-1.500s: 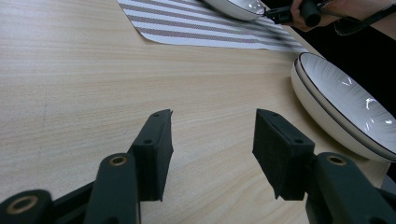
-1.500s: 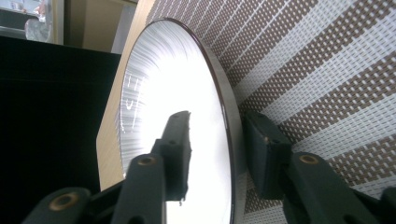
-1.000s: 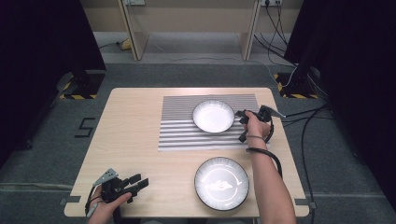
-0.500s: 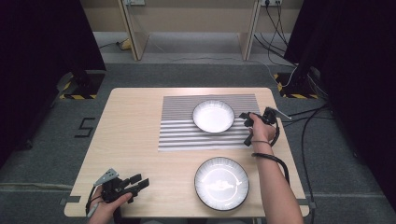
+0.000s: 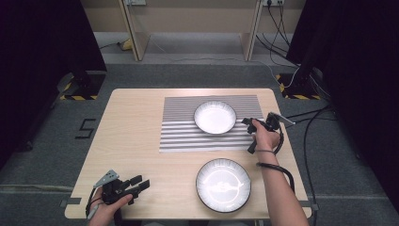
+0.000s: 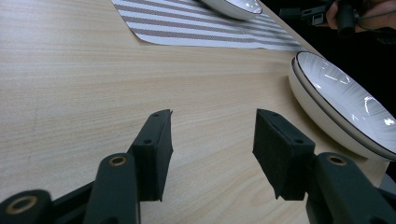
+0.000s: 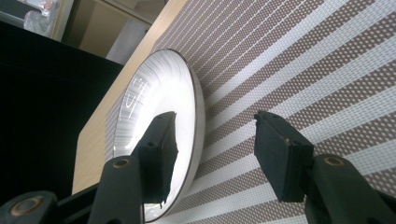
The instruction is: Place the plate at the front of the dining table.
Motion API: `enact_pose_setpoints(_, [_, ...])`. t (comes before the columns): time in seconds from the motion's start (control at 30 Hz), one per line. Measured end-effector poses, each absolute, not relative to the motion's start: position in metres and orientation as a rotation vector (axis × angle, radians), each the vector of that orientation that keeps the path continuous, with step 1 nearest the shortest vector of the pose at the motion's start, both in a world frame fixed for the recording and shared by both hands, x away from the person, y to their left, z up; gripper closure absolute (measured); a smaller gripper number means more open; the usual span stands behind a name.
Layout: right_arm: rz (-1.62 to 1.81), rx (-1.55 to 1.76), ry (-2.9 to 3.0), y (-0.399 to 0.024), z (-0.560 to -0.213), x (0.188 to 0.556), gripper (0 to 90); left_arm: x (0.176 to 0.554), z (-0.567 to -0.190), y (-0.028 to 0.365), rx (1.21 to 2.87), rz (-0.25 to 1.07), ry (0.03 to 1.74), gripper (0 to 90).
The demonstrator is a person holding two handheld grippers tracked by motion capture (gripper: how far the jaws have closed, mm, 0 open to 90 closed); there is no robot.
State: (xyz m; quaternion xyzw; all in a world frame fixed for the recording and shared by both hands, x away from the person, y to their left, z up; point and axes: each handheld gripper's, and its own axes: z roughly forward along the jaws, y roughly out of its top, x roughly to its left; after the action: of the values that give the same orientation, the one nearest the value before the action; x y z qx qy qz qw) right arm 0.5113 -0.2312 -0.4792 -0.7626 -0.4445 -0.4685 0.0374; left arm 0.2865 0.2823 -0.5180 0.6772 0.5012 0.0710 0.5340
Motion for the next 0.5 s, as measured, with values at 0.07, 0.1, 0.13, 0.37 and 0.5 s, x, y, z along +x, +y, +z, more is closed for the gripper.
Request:
enact_pose_setpoints(0.07, [-1.441,-2.338,-1.369,-0.232,-0.479,0.51,48.8,0.287,-0.518,0.282,1.613,0.169,1.195,46.7])
enact_pose_setpoints(0.1, [-1.442,-2.337,-1.371,-0.232,-0.479,0.509,48.7,0.287,-0.518,0.282,1.613,0.168,1.195,46.7])
enact_pose_setpoints(0.13, [-1.442,-2.335,-1.376,-0.233,-0.479,0.508,48.7,0.287,-0.518,0.282,1.613,0.168,1.195,46.7])
enact_pose_setpoints(0.37, [-1.453,-2.32,-1.4,-0.234,-0.477,0.5,47.8,0.286,-0.518,0.281,1.615,0.166,1.193,46.8])
enact_pose_setpoints(0.5, [-1.466,-2.306,-1.39,-0.234,-0.476,0.496,47.6,0.286,-0.518,0.281,1.615,0.166,1.193,46.7])
